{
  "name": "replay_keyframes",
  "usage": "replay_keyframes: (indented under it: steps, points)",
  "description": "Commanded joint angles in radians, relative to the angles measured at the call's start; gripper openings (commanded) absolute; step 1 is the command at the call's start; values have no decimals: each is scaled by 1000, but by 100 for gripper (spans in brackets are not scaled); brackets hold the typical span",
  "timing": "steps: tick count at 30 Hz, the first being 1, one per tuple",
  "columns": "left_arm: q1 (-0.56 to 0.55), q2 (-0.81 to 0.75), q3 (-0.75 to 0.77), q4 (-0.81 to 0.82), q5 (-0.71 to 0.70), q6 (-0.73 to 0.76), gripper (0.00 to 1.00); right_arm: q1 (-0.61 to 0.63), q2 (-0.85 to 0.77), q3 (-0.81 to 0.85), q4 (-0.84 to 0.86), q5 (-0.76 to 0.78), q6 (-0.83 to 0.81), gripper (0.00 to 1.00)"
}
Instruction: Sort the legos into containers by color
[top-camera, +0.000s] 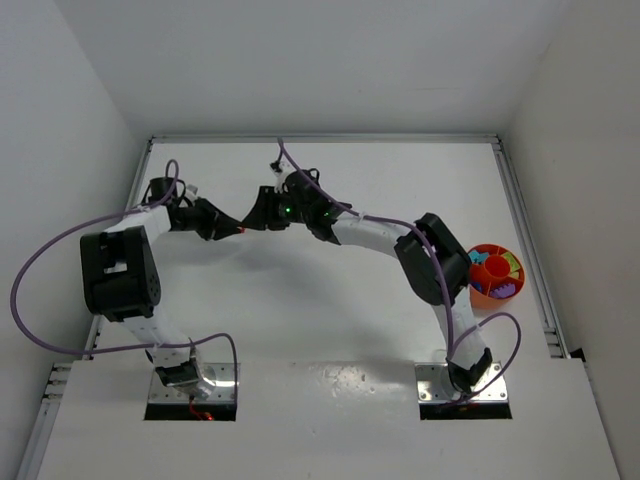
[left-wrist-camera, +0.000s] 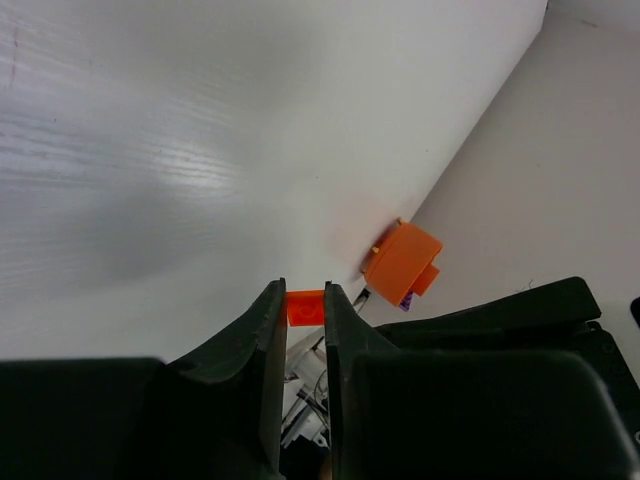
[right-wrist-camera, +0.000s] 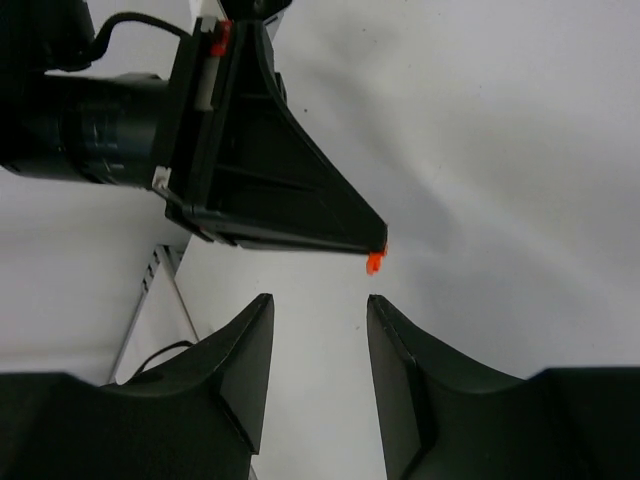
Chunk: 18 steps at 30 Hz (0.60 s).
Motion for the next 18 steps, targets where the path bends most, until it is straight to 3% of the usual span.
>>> replay_keyframes:
  steps: [1,18]
  points:
    - [-26,-45,-23,38,32,-49,0,15,18,58,41,33,29,43]
    - [-35,-72,-43,65,60,-72,0,15,37,58,-20,85,20,43]
